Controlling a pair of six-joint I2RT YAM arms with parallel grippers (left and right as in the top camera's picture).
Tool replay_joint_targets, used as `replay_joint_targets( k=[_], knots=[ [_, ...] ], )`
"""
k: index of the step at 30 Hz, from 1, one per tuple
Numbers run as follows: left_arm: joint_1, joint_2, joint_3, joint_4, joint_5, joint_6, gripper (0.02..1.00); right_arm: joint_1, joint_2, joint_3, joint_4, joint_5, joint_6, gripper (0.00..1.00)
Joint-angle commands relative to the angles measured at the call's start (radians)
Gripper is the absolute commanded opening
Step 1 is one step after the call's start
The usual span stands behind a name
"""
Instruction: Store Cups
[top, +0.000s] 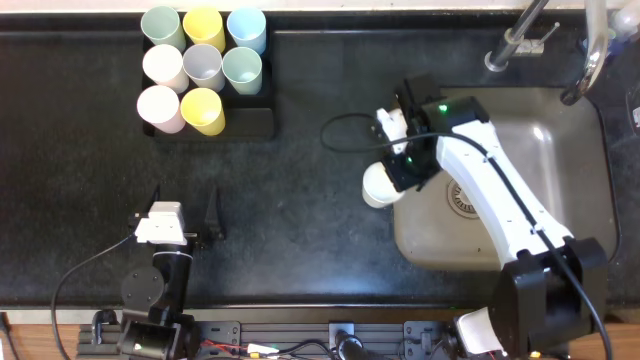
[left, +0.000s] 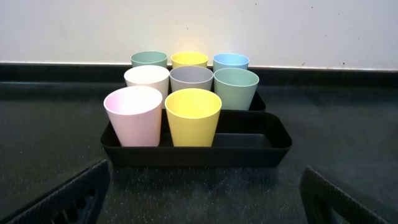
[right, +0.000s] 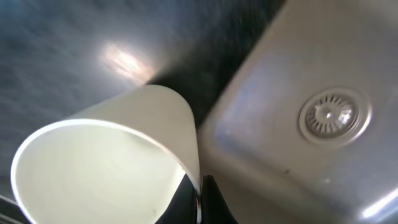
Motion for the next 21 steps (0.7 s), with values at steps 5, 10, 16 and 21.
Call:
replay_joint_targets(
  k=[5,10,16,21],
  knots=[
    [0.000,-0.010,-0.003,-0.001,0.007,0.017,0.998,0.096,0.035,0.513,-0.083,0.014,0.042,0.042],
    [0.000,-0.010,-0.003,-0.001,0.007,0.017,0.998,0.206,0.261,0.941,-0.176,0.014,0.042,0.042],
    [0.000,-0.010,-0.003,-0.001,0.007,0.017,0.998,0.316,0.565,1.367,-0.280,0.022,0.060,0.040],
    [0.000,-0.010,-0.003,-0.001,0.007,0.017,0.998,0.359,0.656,1.382,-0.280,0.035,0.055,0.042]
  ],
)
